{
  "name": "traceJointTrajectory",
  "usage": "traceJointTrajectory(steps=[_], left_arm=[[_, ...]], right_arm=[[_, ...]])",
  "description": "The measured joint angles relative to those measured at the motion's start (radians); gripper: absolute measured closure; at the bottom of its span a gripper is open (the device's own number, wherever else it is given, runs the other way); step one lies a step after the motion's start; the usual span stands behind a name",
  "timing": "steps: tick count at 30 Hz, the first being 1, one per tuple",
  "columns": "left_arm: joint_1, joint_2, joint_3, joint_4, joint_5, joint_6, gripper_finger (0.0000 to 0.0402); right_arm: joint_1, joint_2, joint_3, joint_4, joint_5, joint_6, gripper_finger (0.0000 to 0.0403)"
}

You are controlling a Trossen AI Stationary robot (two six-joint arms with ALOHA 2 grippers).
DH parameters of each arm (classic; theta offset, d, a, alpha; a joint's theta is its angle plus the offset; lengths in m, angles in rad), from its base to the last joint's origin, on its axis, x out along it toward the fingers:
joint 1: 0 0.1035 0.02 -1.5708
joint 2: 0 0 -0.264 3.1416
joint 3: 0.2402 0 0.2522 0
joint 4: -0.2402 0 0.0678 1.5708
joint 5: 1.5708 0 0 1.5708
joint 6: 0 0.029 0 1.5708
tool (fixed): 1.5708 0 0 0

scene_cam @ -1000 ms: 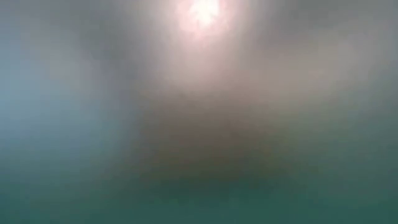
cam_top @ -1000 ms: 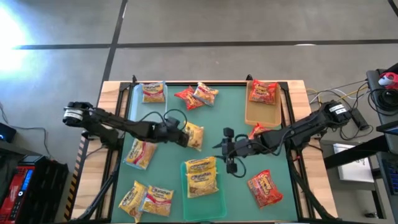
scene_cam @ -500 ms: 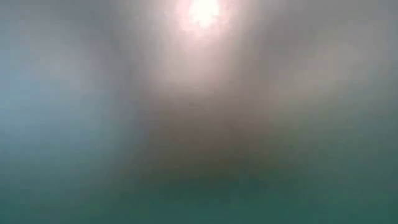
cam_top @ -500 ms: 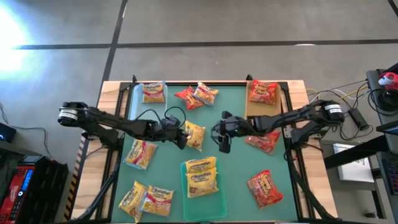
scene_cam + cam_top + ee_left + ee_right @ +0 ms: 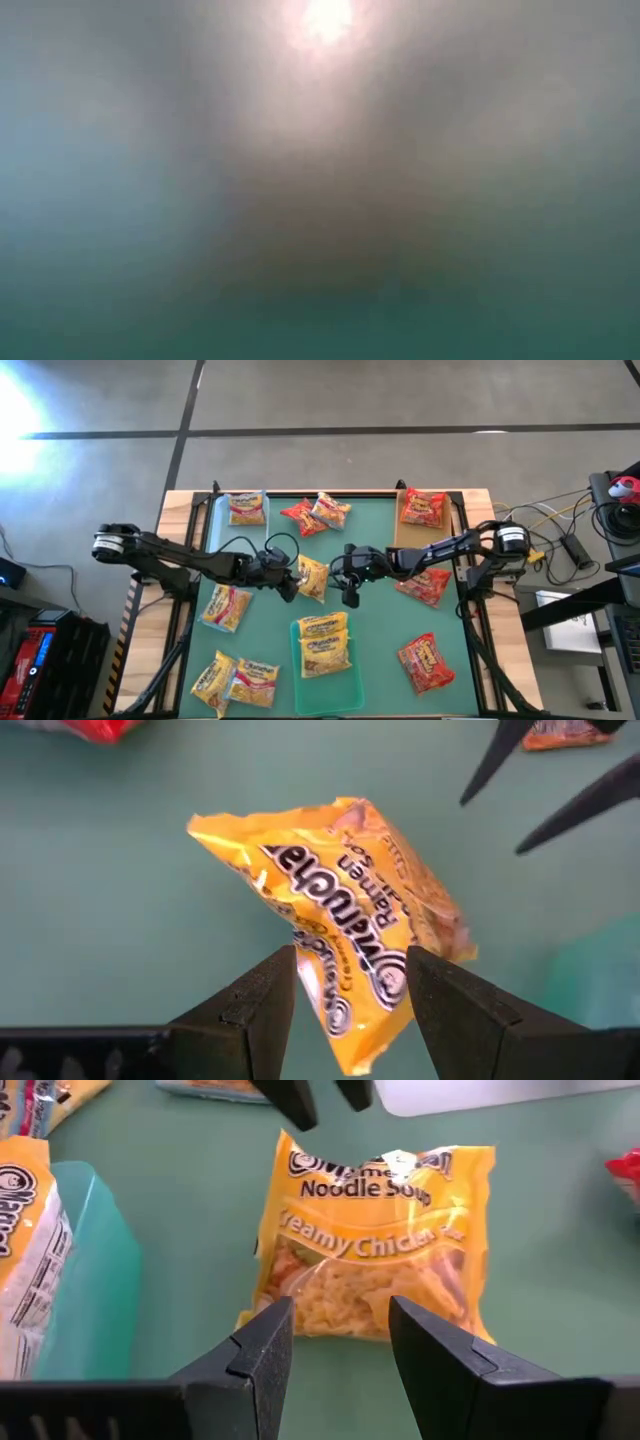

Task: Sort Maruchan noodles
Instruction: Put the top yellow noodle pack into the green bin

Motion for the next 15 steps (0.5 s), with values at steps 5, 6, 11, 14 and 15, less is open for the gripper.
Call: traceJointTrajectory(steps=[5,6,11,14,15], left_arm=[[0.0,0.0,-0.019,0.008,-0.008,0.037,0.0228],[0.0,0.0,-0.024,0.017,-0.007,0.045,0.0228],[0.0,0.0,-0.055,0.098,0.053,0.105,0.0228],[0.006,-0.002,-0.061,0.104,0.053,0.108,0.0228],[0.006,-0.002,-0.061,0.107,0.053,0.108,0.0228]], right_arm=[[-0.005,0.062,0.001,0.079,0.005,-0.024,0.0248],[-0.01,0.072,0.002,0.083,0.007,-0.03,0.0248],[-0.039,0.125,0.012,0.082,0.008,-0.071,0.0248],[-0.065,0.149,0.023,0.089,0.007,-0.101,0.0248],[-0.074,0.159,0.028,0.091,0.007,-0.102,0.0248]])
